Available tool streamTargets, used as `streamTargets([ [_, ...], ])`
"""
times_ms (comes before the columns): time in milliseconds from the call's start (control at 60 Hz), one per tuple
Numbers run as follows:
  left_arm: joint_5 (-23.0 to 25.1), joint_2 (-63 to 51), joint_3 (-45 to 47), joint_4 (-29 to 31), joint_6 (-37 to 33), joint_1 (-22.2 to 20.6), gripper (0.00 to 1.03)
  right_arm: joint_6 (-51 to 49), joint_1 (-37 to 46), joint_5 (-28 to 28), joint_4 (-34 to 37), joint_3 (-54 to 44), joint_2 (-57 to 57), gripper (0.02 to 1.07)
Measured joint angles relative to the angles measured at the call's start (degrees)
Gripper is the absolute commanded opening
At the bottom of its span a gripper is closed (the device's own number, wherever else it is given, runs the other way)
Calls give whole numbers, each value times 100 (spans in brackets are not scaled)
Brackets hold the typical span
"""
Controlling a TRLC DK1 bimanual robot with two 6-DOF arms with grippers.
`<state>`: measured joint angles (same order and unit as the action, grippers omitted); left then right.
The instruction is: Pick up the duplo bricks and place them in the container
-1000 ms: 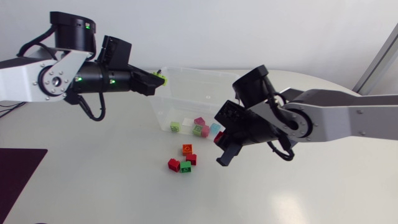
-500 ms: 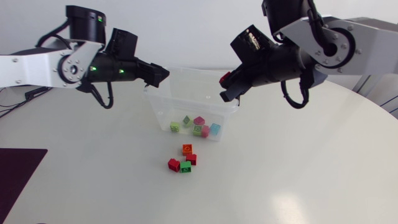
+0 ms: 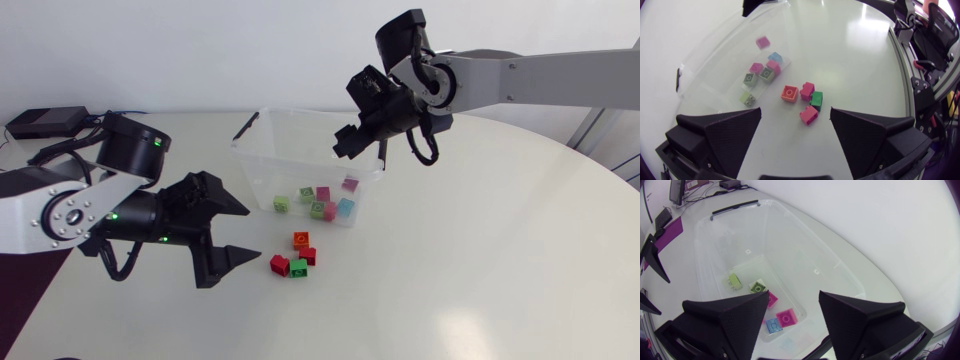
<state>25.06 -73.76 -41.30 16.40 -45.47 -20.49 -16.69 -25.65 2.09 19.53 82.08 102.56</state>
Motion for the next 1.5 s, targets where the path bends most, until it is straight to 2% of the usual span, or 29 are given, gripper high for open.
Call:
streamTargets([
  [100,-4,-505,0,-85,-450,-138,96,-2,-33,2,17,-120,-256,97],
  [300,-133,-1368,-26,-262,-1158,-306,96,-81,-570,44,299,-1327,-2013,97],
  [433,-131,-1694,-77,-529,-1329,-424,96,-273,-1086,109,516,-2199,-2673,97],
  [617,-153,-2181,-256,-776,-1353,-608,92,-444,-1832,111,769,-2811,-2669,97],
  [650,-170,-2312,-319,-802,-1353,-654,89,-485,-1902,114,772,-2833,-2586,97],
  [733,-264,-2621,-426,-894,-1355,-756,71,-614,-2037,111,772,-2830,-2271,97],
  [767,-286,-2739,-455,-903,-1355,-791,46,-688,-2111,118,774,-2824,-2076,97],
  [800,-256,-2778,-468,-903,-1353,-798,34,-745,-2151,142,778,-2802,-1932,97],
  [833,-278,-2789,-487,-903,-1353,-817,18,-800,-2199,160,782,-2750,-1744,97],
  [850,-284,-2793,-490,-903,-1353,-817,13,-831,-2221,166,785,-2723,-1659,97],
  [950,-284,-2780,-490,-901,-1353,-815,12,-1008,-2345,181,817,-2527,-1204,97],
  [1100,-286,-2197,-372,-710,-1344,-555,12,-1357,-2459,221,940,-2009,-533,97],
  [1217,-262,-1257,-175,-713,-1244,-118,12,-1714,-2494,225,1209,-1679,-107,97],
  [1317,72,-258,129,-588,-1115,398,12,-2057,-2494,245,1397,-1368,219,97],
  [1500,577,673,369,-345,-1001,1130,12,-2361,-2492,291,1637,-807,695,96],
])
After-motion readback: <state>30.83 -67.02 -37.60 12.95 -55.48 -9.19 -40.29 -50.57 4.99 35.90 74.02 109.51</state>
